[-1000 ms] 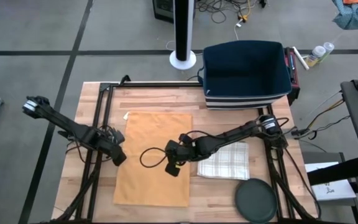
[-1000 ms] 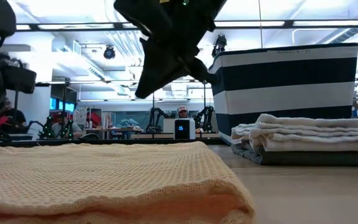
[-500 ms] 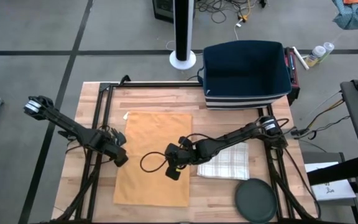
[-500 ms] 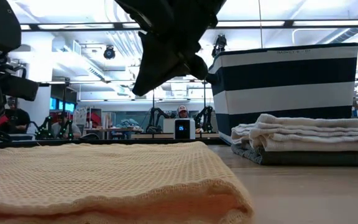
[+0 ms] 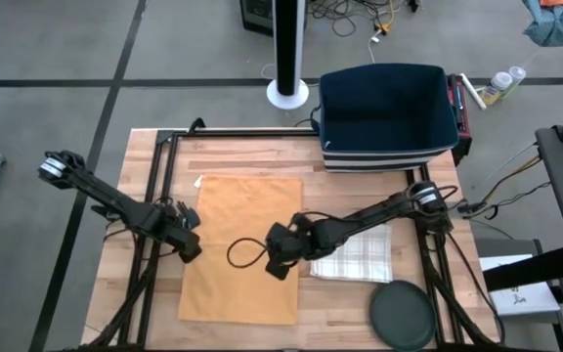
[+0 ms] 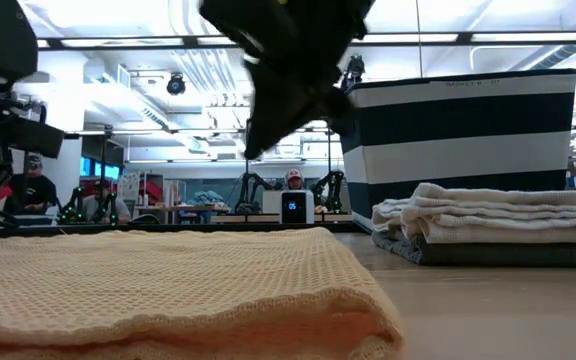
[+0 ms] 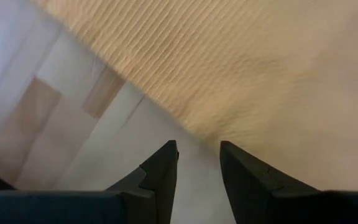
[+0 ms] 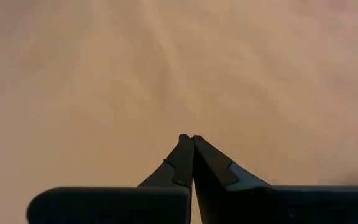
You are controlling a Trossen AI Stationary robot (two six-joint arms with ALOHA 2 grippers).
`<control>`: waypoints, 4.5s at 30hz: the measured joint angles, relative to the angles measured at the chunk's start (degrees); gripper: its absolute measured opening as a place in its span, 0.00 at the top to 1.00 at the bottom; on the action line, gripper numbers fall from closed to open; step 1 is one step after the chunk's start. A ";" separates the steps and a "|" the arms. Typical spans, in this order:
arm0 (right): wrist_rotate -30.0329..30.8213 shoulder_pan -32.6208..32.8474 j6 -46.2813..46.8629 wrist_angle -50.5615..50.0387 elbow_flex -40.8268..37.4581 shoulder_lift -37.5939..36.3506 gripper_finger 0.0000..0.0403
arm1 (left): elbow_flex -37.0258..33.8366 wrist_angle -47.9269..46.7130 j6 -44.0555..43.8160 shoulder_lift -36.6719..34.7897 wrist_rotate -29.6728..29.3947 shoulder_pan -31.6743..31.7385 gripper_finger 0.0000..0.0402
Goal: Fold kitchen towel into neat rectangle
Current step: Fold the orange towel
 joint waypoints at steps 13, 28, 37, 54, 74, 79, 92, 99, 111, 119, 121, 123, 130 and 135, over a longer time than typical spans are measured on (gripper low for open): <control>16.82 2.39 13.42 -6.02 -0.07 -5.48 1.00 | 13.78 -0.69 14.08 -2.41 -12.17 -0.02 0.69; 19.25 5.20 31.91 -23.71 -2.42 -5.08 0.75 | 9.75 1.75 5.79 -3.09 -14.13 1.78 0.52; 22.06 4.93 32.30 -20.31 -3.72 -4.85 0.65 | 5.79 1.89 5.57 -3.24 -9.74 11.60 0.41; 21.96 0.37 25.51 -19.31 -2.08 -4.85 0.69 | 8.88 1.27 4.12 -1.14 -8.28 18.89 0.43; 21.73 -2.77 18.05 -5.10 -2.08 -4.85 0.59 | 8.61 8.28 25.48 9.13 6.87 62.85 0.44; 21.72 -2.43 17.40 -5.13 -2.08 -4.85 0.59 | 8.72 12.59 28.46 16.18 6.95 66.70 0.39; 20.65 -1.40 16.68 -5.08 -2.10 -4.85 0.59 | 10.72 17.78 30.40 25.93 6.81 69.31 0.49; 20.67 -1.40 16.60 -5.07 -2.15 -4.85 0.61 | 10.38 18.81 31.99 25.58 6.85 69.11 0.63; 20.62 -1.40 16.67 -4.53 -2.17 -4.83 0.61 | 10.24 20.05 31.99 25.55 6.99 67.47 0.97; 13.34 -4.89 21.10 -4.20 -2.84 -4.79 0.62 | 10.09 19.66 32.21 24.17 6.13 65.63 0.99; 12.42 -6.61 21.00 -3.90 -2.87 -4.79 0.62 | 10.05 19.51 32.42 23.59 6.17 65.50 0.99; 11.69 -8.33 20.61 -3.42 -2.87 -4.79 0.62 | 9.98 19.11 32.83 23.11 6.22 65.26 0.99; 11.64 -13.15 23.90 -2.12 -4.72 -4.79 0.56 | 9.92 18.34 34.59 22.57 6.47 65.05 0.99; 11.41 -14.56 25.60 4.18 -9.36 -4.79 0.52 | 9.92 18.28 35.41 22.53 6.46 64.52 0.99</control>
